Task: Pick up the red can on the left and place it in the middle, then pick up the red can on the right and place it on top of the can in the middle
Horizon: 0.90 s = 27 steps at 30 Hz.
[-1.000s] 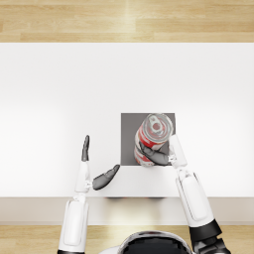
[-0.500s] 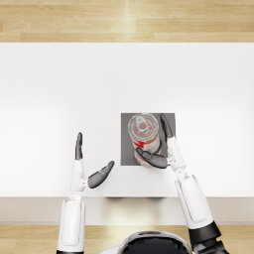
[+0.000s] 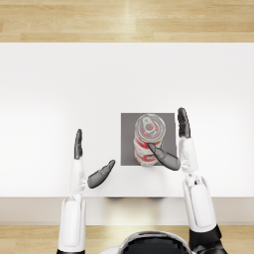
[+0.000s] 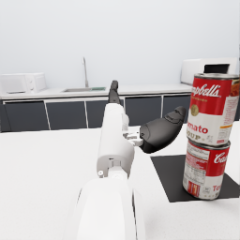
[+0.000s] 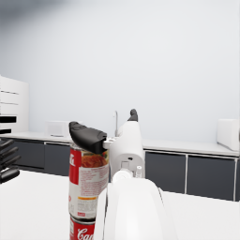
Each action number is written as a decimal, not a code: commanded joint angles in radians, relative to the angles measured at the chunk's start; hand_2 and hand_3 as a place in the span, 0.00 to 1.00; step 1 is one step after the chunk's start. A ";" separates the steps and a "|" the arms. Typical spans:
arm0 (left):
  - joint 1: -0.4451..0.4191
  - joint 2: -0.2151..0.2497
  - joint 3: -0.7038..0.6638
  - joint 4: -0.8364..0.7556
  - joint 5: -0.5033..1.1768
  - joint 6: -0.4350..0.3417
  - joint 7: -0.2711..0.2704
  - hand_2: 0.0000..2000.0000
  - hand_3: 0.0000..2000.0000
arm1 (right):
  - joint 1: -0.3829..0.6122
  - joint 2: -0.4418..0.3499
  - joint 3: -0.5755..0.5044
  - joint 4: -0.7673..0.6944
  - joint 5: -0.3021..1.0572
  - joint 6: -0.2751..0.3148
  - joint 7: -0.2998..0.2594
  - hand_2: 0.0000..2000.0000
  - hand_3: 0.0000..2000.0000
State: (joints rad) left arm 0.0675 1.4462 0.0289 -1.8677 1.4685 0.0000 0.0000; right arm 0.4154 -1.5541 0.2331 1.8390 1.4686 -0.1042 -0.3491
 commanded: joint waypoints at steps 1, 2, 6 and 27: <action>0.075 0.005 -0.027 -0.057 0.000 0.000 0.000 0.00 0.00 | 0.032 0.011 -0.079 0.112 0.000 0.000 0.000 0.00 0.00; 0.092 0.003 -0.043 -0.062 0.000 0.000 0.000 0.00 0.00 | 0.039 0.010 -0.113 0.132 0.000 0.000 0.000 0.00 0.00; 0.161 -0.029 -0.113 -0.068 0.000 0.000 0.000 0.00 0.00 | 0.016 0.015 -0.277 0.178 0.000 -0.001 0.000 0.00 0.00; 0.156 -0.022 -0.201 -0.018 0.000 0.000 0.000 0.00 0.00 | -0.094 -0.013 -0.390 0.125 -0.001 0.104 0.347 0.00 0.00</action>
State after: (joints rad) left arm 0.2234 1.4240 -0.1718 -1.8851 1.4683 0.0000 0.0000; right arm 0.3213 -1.5667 -0.1576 1.9639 1.4679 -0.0002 -0.0011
